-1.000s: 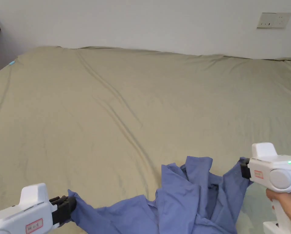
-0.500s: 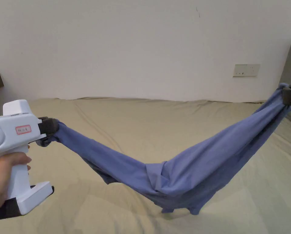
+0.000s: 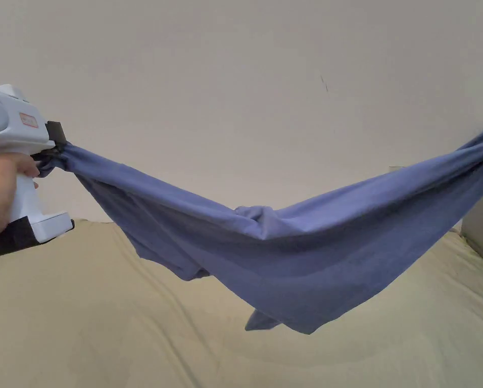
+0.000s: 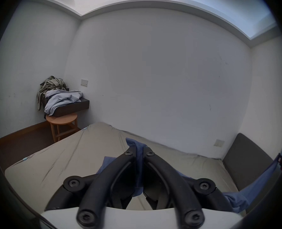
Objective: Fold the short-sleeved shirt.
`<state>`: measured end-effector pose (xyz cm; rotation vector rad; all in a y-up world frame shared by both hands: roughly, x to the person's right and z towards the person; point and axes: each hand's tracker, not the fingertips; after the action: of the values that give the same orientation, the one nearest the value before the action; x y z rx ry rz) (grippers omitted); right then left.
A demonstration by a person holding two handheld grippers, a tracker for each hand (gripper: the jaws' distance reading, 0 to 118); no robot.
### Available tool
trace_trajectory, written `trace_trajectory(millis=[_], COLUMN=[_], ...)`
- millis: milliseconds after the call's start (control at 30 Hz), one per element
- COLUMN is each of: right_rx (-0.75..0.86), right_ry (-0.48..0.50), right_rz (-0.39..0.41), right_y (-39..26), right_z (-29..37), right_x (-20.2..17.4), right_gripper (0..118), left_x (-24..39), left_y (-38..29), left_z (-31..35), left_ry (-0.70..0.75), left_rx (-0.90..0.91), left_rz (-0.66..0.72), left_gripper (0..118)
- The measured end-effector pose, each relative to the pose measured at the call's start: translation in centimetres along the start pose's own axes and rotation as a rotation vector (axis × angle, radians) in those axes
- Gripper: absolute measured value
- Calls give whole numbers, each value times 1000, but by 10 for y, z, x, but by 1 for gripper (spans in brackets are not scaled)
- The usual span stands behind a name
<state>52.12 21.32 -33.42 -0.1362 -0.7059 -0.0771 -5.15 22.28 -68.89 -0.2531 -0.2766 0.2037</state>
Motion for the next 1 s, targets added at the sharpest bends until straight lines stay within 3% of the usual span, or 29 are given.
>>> trace_trajectory(millis=[133, 233, 500, 733, 900, 1000], right_rx=[6, -16, -197, -417, -576, -638], right_ry=[7, -8, 12, 51, 65, 76], right_rz=[-12, 34, 103, 143, 100, 131], right_y=[-14, -37, -157, -286, -362, -392], right_z=[-26, -46, -74, -23, 55, 106], right_x=[-5, -14, -37, -30, -2, 14], right_gripper=[7, 7, 7, 7, 7, 7], left_x=[-8, -22, -60, -123, -170, -193], left_y=[-13, -40, -170, -297, -366, -384], left_z=[-38, -61, -80, -30, 40, 85], left_ry=[36, 40, 98, 153, 204, 221], left_rx=[4, -23, -182, -398, -526, -550], left_rz=[-2, 7, -53, -49, -17, 16], left_gripper=[6, 6, 6, 6, 6, 6])
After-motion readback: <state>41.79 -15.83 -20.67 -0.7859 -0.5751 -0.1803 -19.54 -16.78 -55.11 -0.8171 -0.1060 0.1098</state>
